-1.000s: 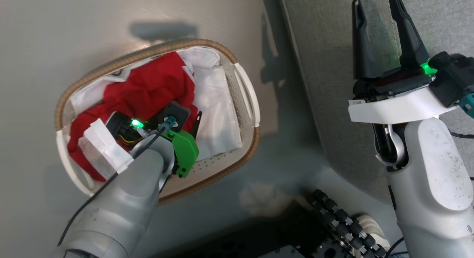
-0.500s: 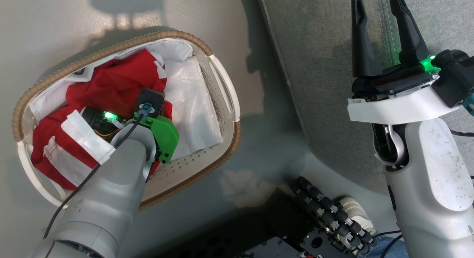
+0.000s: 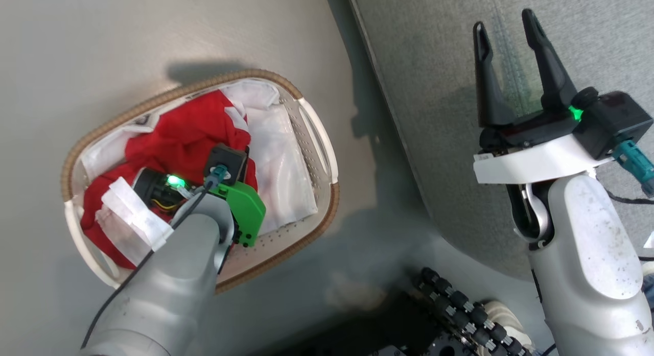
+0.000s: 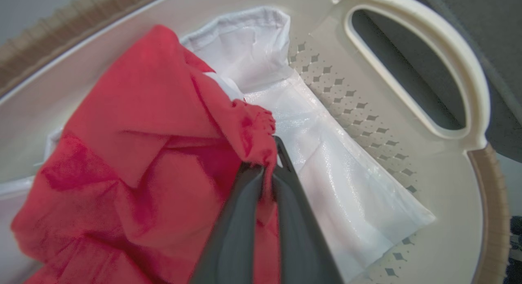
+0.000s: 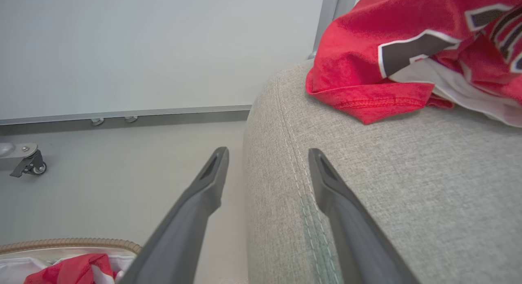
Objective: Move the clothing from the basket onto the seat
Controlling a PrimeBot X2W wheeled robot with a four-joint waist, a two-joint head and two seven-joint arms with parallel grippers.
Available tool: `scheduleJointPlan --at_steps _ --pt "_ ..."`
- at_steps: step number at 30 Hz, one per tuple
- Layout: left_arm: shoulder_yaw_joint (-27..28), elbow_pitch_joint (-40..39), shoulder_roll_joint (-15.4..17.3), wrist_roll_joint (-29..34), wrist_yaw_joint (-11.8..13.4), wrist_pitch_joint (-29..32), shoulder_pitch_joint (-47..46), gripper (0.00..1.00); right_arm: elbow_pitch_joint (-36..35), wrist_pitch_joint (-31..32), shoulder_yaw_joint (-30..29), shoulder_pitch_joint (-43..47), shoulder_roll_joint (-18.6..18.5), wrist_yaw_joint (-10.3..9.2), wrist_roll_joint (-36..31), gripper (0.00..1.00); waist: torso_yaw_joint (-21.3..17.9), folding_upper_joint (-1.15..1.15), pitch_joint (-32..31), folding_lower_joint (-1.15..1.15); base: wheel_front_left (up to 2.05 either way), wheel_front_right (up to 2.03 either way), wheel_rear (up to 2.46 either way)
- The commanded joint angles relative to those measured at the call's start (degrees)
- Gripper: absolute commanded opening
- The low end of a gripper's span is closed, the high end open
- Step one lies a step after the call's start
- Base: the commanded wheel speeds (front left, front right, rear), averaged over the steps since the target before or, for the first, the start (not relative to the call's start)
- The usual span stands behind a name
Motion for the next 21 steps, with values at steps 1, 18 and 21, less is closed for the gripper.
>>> scheduleJointPlan --at_steps 1,18,21 --pt "-0.01 -1.31 0.11 0.22 -0.43 -0.19 1.97 0.0 0.83 -0.02 -0.31 1.41 -0.16 -0.07 -0.87 1.0 2.63 0.0 -6.1 0.0 0.0 0.0 0.0" --pt "-0.37 -22.75 1.92 4.73 -2.83 -0.21 13.5 0.0 8.51 -0.02 -0.93 12.59 -0.21 -0.07 -9.33 1.0 11.16 0.0 -32.79 0.0 0.0 0.0 0.0" --pt "-0.7 -26.17 2.82 5.76 -3.3 -0.22 13.74 0.0 9.36 -0.01 -0.73 14.23 -0.21 -0.07 -9.77 1.0 11.89 0.0 -36.42 0.0 0.0 0.0 0.0"
